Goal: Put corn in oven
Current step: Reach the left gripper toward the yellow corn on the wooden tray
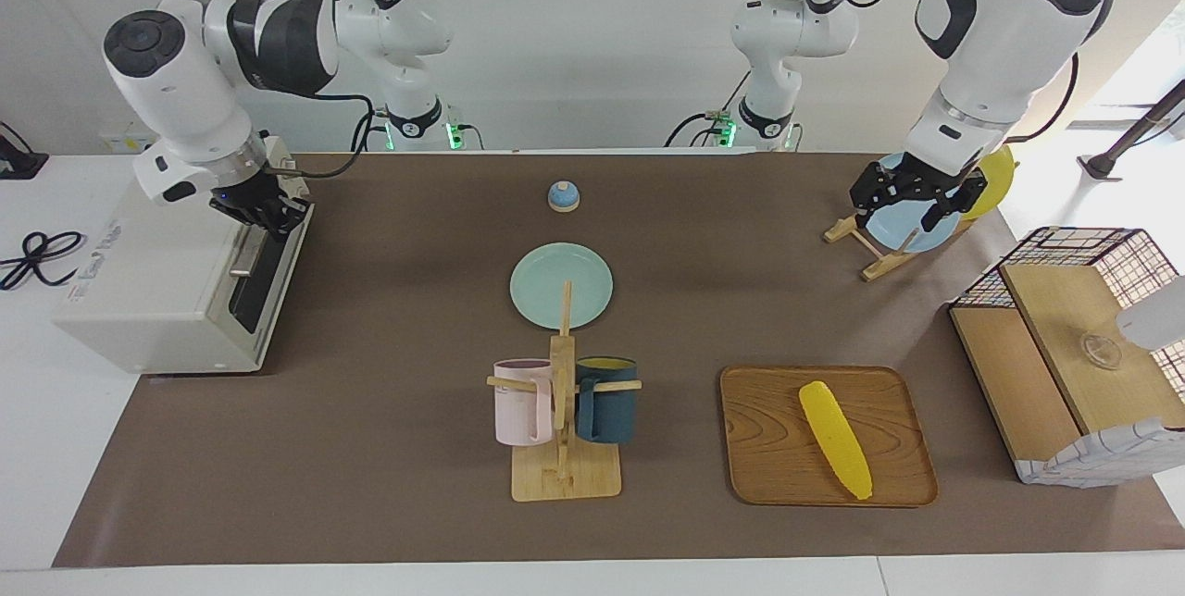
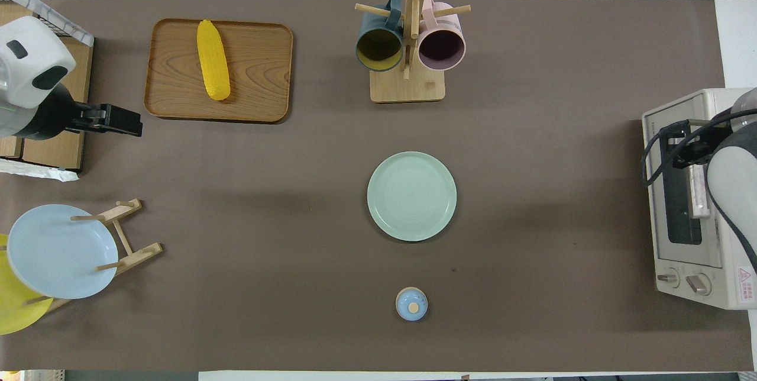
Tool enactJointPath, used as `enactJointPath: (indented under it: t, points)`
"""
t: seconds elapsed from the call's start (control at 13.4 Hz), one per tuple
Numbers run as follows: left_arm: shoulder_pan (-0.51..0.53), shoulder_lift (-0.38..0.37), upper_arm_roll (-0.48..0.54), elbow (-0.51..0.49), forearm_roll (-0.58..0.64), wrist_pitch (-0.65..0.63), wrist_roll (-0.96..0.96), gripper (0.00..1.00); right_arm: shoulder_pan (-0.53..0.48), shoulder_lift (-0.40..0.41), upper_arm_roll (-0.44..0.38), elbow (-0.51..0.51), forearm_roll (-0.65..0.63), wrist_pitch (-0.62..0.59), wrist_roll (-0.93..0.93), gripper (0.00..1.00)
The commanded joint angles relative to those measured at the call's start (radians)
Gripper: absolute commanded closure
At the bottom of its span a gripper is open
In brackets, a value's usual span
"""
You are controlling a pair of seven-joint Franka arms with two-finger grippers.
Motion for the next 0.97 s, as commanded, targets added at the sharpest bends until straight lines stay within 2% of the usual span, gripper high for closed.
enactJointPath:
  t: [0.0, 0.15, 0.45, 0.74, 0.89]
  points:
    - [-0.012, 0.026, 0.005, -0.015, -0.014, 0.053, -0.027, 0.00, -0.010, -0.031, 0.004, -0.054, -0.037, 0.028, 0.033, 1.00]
    - [-0.024, 0.049, 0.002, -0.007, -0.031, 0.071, -0.035, 0.00, -0.033, -0.031, 0.004, -0.063, -0.046, 0.039, 0.027, 1.00]
    - [-0.063, 0.143, 0.002, 0.007, -0.031, 0.177, -0.104, 0.00, -0.056, -0.031, 0.004, -0.097, -0.059, 0.083, 0.013, 1.00]
    - [-0.080, 0.259, 0.001, 0.041, -0.049, 0.296, -0.128, 0.00, -0.068, -0.029, 0.005, -0.110, -0.075, 0.095, -0.007, 1.00]
    - [-0.090, 0.350, 0.002, 0.077, -0.046, 0.343, -0.131, 0.00, -0.070, -0.029, 0.004, -0.120, -0.079, 0.097, -0.025, 1.00]
